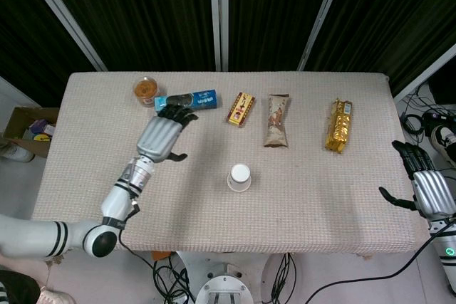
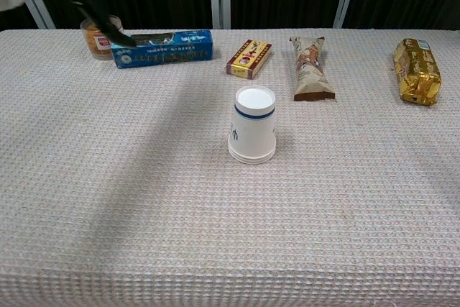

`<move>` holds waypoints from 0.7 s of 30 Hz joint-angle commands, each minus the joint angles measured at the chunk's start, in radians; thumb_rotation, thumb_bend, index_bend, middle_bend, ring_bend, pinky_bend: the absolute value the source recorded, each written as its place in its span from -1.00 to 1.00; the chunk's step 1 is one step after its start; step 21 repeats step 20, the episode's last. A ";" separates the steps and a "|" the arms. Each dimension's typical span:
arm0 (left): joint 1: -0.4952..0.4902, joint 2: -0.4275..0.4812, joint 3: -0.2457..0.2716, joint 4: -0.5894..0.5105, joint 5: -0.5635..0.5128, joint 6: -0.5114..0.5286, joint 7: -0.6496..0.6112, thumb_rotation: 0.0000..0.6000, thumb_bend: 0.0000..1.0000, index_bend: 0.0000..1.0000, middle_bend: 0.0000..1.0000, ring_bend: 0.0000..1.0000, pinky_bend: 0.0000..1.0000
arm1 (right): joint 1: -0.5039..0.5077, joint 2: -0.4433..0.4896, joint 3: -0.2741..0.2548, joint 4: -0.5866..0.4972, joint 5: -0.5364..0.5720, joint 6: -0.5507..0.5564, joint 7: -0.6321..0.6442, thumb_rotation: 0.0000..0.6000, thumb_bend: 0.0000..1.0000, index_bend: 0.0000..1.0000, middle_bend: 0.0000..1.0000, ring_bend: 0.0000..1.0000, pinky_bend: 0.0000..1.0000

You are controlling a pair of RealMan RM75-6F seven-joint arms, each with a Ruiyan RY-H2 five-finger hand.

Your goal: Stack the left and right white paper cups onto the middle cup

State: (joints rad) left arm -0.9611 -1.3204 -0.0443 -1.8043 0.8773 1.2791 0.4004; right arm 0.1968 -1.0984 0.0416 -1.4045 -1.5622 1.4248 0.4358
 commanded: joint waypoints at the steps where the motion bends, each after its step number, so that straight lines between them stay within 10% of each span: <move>1: 0.198 0.091 0.082 0.114 0.100 0.164 -0.113 1.00 -0.85 -0.51 -0.65 -0.80 -0.77 | 0.006 -0.002 0.001 0.019 0.001 -0.011 0.013 1.00 -0.57 -1.00 -0.72 -1.00 -0.91; 12: 0.548 0.163 0.252 0.231 0.309 0.313 -0.323 1.00 -0.85 -0.50 -0.65 -0.80 -0.77 | 0.009 -0.033 -0.006 0.022 -0.033 0.009 -0.026 1.00 -0.57 -1.00 -0.84 -1.00 -1.00; 21: 0.707 0.161 0.273 0.183 0.424 0.434 -0.326 1.00 -0.85 -0.51 -0.67 -0.80 -0.77 | -0.032 -0.054 -0.017 -0.005 -0.027 0.054 -0.086 1.00 -0.57 -1.00 -0.87 -1.00 -1.00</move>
